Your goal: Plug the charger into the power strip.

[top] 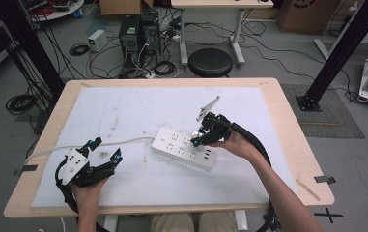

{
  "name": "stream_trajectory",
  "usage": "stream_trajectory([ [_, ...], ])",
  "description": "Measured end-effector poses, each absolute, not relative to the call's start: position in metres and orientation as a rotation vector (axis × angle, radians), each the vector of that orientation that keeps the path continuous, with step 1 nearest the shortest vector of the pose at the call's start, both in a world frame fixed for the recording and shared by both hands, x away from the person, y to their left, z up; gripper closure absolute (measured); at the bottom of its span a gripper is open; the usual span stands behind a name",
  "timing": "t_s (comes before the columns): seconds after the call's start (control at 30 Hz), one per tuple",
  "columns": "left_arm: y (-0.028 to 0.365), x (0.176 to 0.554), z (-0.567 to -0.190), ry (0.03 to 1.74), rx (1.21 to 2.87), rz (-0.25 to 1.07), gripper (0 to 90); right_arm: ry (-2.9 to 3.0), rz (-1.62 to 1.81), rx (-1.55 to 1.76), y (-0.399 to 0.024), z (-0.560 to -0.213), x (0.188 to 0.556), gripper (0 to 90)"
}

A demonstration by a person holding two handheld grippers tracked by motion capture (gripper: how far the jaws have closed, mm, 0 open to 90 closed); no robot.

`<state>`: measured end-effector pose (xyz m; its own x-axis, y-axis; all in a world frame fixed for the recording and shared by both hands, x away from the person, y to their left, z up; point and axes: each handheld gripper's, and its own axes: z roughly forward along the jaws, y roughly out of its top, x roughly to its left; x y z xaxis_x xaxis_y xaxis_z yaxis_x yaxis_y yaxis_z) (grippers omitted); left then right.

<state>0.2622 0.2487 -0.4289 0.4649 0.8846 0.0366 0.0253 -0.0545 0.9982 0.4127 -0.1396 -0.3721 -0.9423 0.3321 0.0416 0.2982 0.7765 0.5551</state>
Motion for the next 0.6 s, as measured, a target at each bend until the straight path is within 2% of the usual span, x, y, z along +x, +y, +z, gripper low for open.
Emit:
stream_trajectory([
  [0.6, 0.2464, 0.2604, -0.4277, 0.838, 1.470, 0.853, 22.5, 2.906, 0.902, 0.560, -0.1438, -0.3753, 0.4121, 63.7],
])
